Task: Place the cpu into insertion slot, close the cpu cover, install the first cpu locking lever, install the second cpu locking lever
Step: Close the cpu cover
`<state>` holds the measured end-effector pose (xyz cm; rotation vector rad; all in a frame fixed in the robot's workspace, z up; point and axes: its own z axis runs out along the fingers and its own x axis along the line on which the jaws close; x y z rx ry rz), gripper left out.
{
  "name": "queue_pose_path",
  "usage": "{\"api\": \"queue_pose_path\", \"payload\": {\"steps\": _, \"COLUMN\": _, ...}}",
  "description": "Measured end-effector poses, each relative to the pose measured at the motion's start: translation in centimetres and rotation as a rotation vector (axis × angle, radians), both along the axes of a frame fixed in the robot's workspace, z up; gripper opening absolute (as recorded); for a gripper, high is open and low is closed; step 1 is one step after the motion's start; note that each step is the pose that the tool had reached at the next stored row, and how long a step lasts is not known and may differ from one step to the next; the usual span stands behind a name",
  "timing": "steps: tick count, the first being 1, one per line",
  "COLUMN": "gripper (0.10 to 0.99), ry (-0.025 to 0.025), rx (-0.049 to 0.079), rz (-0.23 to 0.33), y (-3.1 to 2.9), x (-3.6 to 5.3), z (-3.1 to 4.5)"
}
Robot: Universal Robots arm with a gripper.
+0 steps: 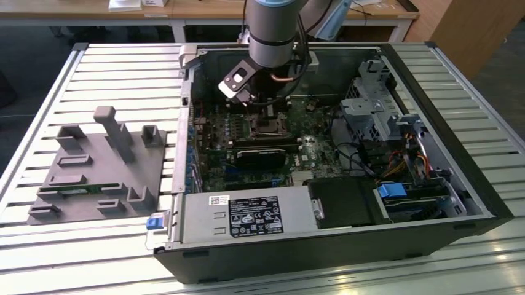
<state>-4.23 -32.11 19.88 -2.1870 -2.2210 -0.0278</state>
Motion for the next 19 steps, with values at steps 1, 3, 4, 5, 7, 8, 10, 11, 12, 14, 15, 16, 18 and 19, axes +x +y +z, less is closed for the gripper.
{"api": "queue_pose_path", "payload": {"steps": 1, "gripper": 0.106, "ry": -0.0009, "rx": 0.001, "rz": 0.0, "y": 0.02, "x": 0.01, "z": 0.12}}
{"api": "queue_pose_path", "payload": {"steps": 3, "gripper": 0.106, "ry": -0.0003, "rx": 0.001, "rz": 0.0, "y": 0.03, "x": 0.01, "z": 0.64}}
{"api": "queue_pose_path", "payload": {"steps": 4, "gripper": 0.106, "ry": 0.0002, "rx": 0.0, "rz": 0.0, "y": 0.02, "x": 0.01, "z": 0.86}}
{"api": "queue_pose_path", "payload": {"steps": 5, "gripper": 0.106, "ry": 0.0001, "rx": 0.0, "rz": 0.0, "y": 0.02, "x": 0.01, "z": 0.92}}
{"api": "queue_pose_path", "payload": {"steps": 7, "gripper": 0.106, "ry": -0.0001, "rx": 0.001, "rz": 0.0, "y": 0.03, "x": -0.08, "z": 0.93}}
{"api": "queue_pose_path", "payload": {"steps": 8, "gripper": 0.106, "ry": -0.0003, "rx": 0.0, "rz": 0.0, "y": 0.02, "x": -0.19, "z": 0.93}}
{"api": "queue_pose_path", "payload": {"steps": 10, "gripper": 0.106, "ry": -0.0006, "rx": 0.0, "rz": 0.0, "y": 0.02, "x": -0.5, "z": 0.92}}
{"api": "queue_pose_path", "payload": {"steps": 11, "gripper": 0.106, "ry": -0.0008, "rx": 0.0, "rz": 0.0, "y": 0.03, "x": -0.66, "z": 0.9}}
{"api": "queue_pose_path", "payload": {"steps": 12, "gripper": 0.106, "ry": -0.0007, "rx": 0.0, "rz": 0.0, "y": 0.03, "x": -0.74, "z": 0.86}}
{"api": "queue_pose_path", "payload": {"steps": 14, "gripper": 0.106, "ry": -0.0006, "rx": 0.0, "rz": 0.0, "y": 0.02, "x": -0.77, "z": 0.74}}
{"api": "queue_pose_path", "payload": {"steps": 15, "gripper": 0.106, "ry": -0.0006, "rx": 0.0, "rz": 0.0, "y": 0.02, "x": -0.76, "z": 0.65}}
{"api": "queue_pose_path", "payload": {"steps": 16, "gripper": 0.106, "ry": -0.0007, "rx": 0.0, "rz": 0.0, "y": 0.03, "x": -0.76, "z": 0.56}}
{"api": "queue_pose_path", "payload": {"steps": 18, "gripper": 0.106, "ry": -0.0007, "rx": 0.0, "rz": 0.0, "y": 0.02, "x": -0.77, "z": 0.42}}
{"api": "queue_pose_path", "payload": {"steps": 19, "gripper": 0.106, "ry": -0.0007, "rx": 0.0, "rz": 0.0, "y": 0.02, "x": -0.77, "z": 0.36}}
